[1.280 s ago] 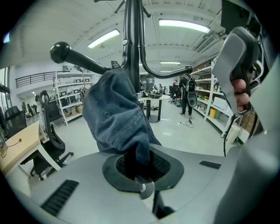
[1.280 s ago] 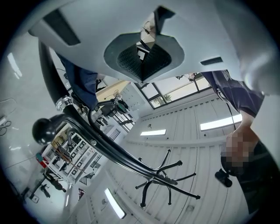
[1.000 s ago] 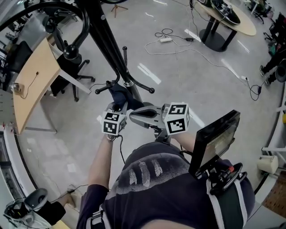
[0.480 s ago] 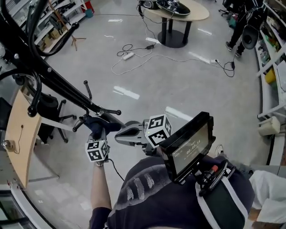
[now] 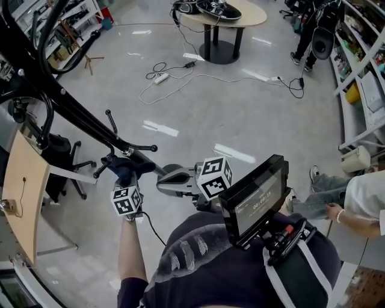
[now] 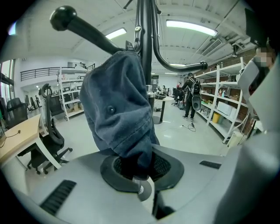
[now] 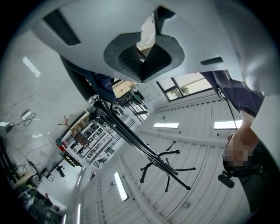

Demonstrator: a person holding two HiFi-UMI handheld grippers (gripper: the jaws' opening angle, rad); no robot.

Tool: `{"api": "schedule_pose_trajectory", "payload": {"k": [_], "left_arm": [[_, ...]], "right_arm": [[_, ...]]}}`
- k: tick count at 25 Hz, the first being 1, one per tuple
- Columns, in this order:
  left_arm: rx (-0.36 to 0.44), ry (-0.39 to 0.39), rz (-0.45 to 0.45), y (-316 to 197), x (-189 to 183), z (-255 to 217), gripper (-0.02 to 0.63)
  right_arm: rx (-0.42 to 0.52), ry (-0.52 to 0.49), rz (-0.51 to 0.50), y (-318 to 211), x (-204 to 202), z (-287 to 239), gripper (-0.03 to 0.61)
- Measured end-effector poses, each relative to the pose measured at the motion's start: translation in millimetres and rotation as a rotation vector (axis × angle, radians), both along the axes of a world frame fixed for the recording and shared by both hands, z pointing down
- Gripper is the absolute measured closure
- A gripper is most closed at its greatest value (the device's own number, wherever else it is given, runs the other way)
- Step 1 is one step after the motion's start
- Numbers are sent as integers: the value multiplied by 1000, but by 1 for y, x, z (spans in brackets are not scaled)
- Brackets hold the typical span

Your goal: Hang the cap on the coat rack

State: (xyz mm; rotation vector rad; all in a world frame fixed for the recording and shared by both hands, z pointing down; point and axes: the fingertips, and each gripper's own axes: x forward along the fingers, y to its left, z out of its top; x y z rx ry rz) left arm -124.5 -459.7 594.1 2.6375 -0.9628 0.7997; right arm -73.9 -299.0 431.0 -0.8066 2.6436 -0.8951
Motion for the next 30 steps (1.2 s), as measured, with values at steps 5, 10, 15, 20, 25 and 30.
{"api": "schedule_pose_trajectory", "payload": {"k": [5,10,15,20,25,30], "left_arm": [[-19,8,9,5,-12,4,595],[-47,44,10,9,-27,6,462],[-74,74,31,5,-18,6,380],[-28,122,14,-3,-52,-2,374],[6,217,90,24,-38,-29,374],[16,276,121,46,-38,-35,374]], "right_arm": [[-8,9,10,7,-19,0,574],[-21,26,51,27,-40,1,575],[-38,47,136,37,-31,0,574],[-36,61,165,30,-43,5,574],[-31,68,262,54,-35,0,575],[-57,71,312,80,-43,12,574]]}}
